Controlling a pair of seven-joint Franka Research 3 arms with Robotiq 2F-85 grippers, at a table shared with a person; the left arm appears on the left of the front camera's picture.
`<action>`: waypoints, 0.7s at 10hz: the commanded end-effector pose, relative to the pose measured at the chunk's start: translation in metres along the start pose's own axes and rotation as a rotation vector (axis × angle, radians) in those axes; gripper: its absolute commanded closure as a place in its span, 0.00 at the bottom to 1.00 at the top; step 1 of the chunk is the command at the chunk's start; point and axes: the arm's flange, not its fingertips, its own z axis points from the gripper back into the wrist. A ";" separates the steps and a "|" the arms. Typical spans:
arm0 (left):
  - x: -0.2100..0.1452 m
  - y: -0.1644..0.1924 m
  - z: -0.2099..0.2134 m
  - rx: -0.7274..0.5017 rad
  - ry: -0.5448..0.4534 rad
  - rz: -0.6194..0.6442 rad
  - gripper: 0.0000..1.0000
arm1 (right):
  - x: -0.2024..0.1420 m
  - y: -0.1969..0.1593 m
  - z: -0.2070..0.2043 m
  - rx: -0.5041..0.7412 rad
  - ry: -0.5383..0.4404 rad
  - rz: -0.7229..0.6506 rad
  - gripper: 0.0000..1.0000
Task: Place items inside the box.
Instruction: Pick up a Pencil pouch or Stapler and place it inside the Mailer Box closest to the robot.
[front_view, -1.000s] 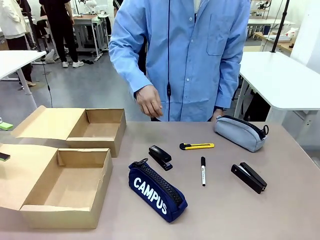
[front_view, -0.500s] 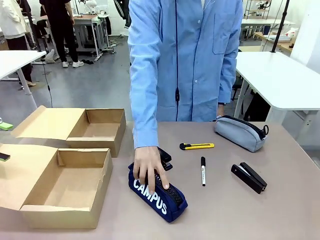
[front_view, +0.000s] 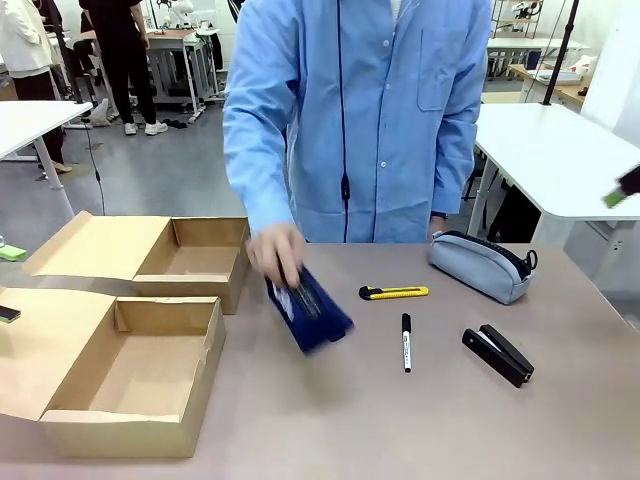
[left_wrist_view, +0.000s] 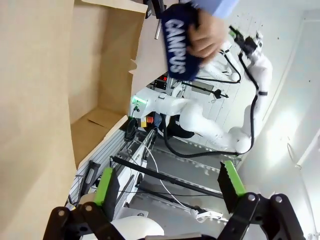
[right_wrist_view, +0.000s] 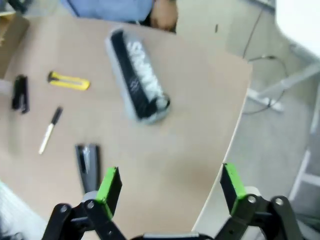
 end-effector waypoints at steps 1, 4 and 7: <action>-0.006 0.001 0.001 0.003 0.015 -0.020 0.00 | 0.049 -0.031 -0.045 -0.037 0.002 0.063 0.00; -0.006 0.001 0.001 0.003 0.015 -0.020 0.00 | 0.052 -0.008 -0.066 -0.021 0.030 0.049 0.00; -0.006 0.001 0.001 0.003 0.015 -0.020 0.00 | 0.076 0.004 -0.084 0.059 0.110 0.130 0.00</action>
